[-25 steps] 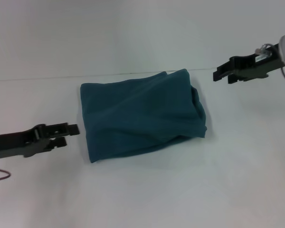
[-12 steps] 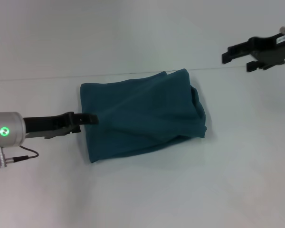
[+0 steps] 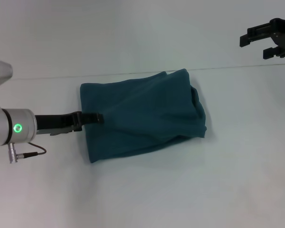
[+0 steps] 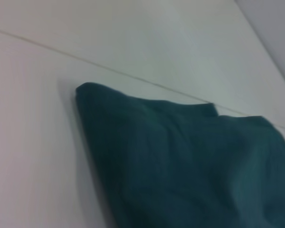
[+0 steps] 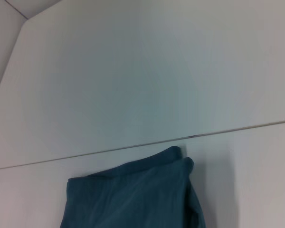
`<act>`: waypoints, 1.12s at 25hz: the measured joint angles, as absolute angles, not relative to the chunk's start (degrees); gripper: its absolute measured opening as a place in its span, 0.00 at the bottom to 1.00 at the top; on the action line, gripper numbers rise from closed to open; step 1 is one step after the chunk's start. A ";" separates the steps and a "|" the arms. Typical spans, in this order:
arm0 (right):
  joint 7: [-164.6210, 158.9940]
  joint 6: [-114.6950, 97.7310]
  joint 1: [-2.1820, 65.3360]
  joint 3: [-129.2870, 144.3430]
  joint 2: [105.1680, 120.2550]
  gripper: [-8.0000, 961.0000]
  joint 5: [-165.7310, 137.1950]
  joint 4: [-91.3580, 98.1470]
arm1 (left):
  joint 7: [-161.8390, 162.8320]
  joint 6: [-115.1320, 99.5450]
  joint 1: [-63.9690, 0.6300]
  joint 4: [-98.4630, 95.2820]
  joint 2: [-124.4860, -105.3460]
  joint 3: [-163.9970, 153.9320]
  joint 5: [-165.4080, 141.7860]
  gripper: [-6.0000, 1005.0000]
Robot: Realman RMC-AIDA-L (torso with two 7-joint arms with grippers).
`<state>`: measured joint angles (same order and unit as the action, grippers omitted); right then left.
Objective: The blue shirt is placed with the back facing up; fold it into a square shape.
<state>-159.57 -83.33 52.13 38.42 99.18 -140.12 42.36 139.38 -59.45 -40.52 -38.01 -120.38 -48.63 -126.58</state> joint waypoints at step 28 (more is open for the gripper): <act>-159.03 -82.69 51.95 37.78 99.48 0.98 -140.10 42.36 | 141.81 -60.59 -45.32 -35.68 -122.17 -48.96 -130.36 0.53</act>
<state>-159.03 -82.69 51.95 37.78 99.48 -140.10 42.36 141.81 -60.59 -45.32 -35.68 -122.17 -48.96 -130.36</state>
